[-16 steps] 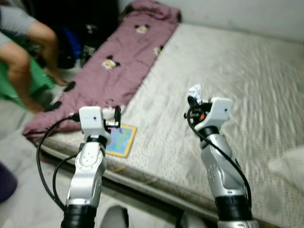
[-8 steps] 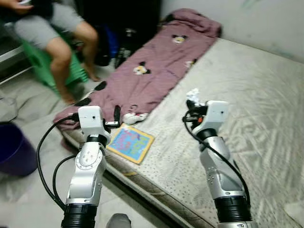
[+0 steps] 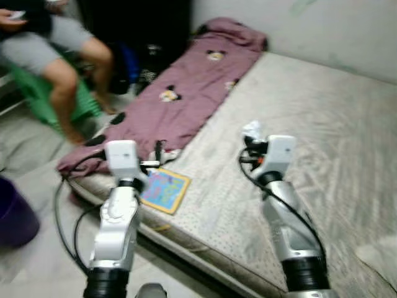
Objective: Clean up the room
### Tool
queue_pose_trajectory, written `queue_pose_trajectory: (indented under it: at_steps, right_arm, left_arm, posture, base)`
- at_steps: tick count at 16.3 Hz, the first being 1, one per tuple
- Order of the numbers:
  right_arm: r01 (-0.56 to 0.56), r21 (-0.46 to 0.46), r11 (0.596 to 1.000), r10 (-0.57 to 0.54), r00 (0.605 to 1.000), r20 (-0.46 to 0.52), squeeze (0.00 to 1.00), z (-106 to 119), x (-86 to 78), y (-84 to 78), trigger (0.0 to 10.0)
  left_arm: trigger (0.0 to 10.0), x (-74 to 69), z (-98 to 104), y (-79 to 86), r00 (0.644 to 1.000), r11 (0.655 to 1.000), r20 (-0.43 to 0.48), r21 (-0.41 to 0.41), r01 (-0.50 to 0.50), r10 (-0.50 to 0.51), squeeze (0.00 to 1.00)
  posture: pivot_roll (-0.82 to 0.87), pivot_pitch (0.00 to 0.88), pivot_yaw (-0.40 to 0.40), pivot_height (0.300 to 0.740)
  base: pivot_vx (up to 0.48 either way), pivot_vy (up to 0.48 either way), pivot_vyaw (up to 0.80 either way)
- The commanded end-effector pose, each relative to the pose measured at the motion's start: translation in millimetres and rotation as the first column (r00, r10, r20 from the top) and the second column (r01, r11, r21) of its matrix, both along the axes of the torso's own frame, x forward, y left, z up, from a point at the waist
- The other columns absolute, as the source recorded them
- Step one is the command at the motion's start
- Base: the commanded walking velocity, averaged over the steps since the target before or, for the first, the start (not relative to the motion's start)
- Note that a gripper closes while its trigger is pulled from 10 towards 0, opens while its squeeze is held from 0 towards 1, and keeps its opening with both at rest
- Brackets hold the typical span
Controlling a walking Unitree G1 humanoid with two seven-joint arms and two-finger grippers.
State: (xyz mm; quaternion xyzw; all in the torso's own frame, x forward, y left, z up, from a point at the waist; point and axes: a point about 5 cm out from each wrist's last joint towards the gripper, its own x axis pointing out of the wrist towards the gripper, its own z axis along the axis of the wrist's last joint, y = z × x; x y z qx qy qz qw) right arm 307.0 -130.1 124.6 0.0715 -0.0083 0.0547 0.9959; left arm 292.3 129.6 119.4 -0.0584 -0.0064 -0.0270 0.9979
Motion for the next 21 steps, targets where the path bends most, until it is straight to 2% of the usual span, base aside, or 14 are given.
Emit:
queue_pose_trajectory:
  at_steps: [1,5,10,12,13,14,19,21]
  right_arm:
    - [-0.015,0.008,1.0,0.015,1.0,-0.008,0.0,-1.8,-0.5,6.1,10.0]
    - [-0.016,0.003,1.0,0.016,1.0,-0.009,0.0,-2.3,0.4,6.1,10.0]
    - [-0.027,-0.008,1.0,0.027,1.0,-0.007,0.0,-3.1,0.6,7.6,10.0]
    - [-0.034,-0.004,0.999,0.034,0.999,-0.005,0.0,-4.1,0.0,8.8,10.0]
    - [-0.038,-0.002,0.999,0.038,0.999,-0.007,0.0,-4.5,-0.1,9.3,10.0]
    - [-0.047,0.0,0.999,0.047,0.999,-0.021,0.0,-6.1,0.0,10.9,10.0]
    - [-0.054,-0.01,0.998,0.054,0.998,-0.021,0.0,-7.5,-0.4,11.7,10.0]
    - [-0.061,-0.013,0.998,0.061,0.998,-0.02,0.0,-7.8,-1.1,12.5,10.0]
  left_arm:
    - [10.0,-0.4,-0.8,6.1,1.0,1.0,-0.007,0.01,-0.01,0.01,0.0]
    - [10.0,0.2,-1.5,5.9,1.0,1.0,-0.014,0.013,-0.008,0.008,0.0]
    - [10.0,0.3,-0.7,4.8,1.0,1.0,-0.005,0.027,-0.006,0.006,0.0]
    - [10.0,0.1,-1.0,4.8,1.0,0.999,0.0,0.038,-0.015,0.015,0.0]
    - [10.0,0.1,-1.5,4.9,1.0,0.999,-0.006,0.034,-0.019,0.019,0.0]
    - [10.0,0.1,-1.1,3.9,1.0,1.0,-0.004,-0.005,0.001,-0.001,0.0]
    - [10.0,-1.1,0.5,3.3,1.0,1.0,0.007,-0.029,0.012,-0.012,0.0]
    - [10.0,-1.0,0.8,3.2,1.0,0.999,0.008,-0.037,0.015,-0.015,0.0]
  posture:
    - [0.05,0.0,0.01,0.74]
    - [0.05,0.0,0.009,0.74]
    - [0.05,0.0,0.009,0.74]
    - [0.05,0.0,0.007,0.74]
    - [0.05,0.0,0.007,0.74]
    - [0.05,0.0,0.006,0.74]
    - [0.05,0.0,0.005,0.74]
    - [0.05,0.0,0.006,0.74]
  base:
    - [0.0,0.431,-0.8]
    - [0.0,0.465,-0.75]
    - [0.0,0.456,0.0]
    - [0.0,0.0,0.0]
    - [0.0,0.0,0.0]
    - [0.0,0.454,0.0]
    - [0.0,0.48,-0.8]
    - [0.0,0.48,0.0]
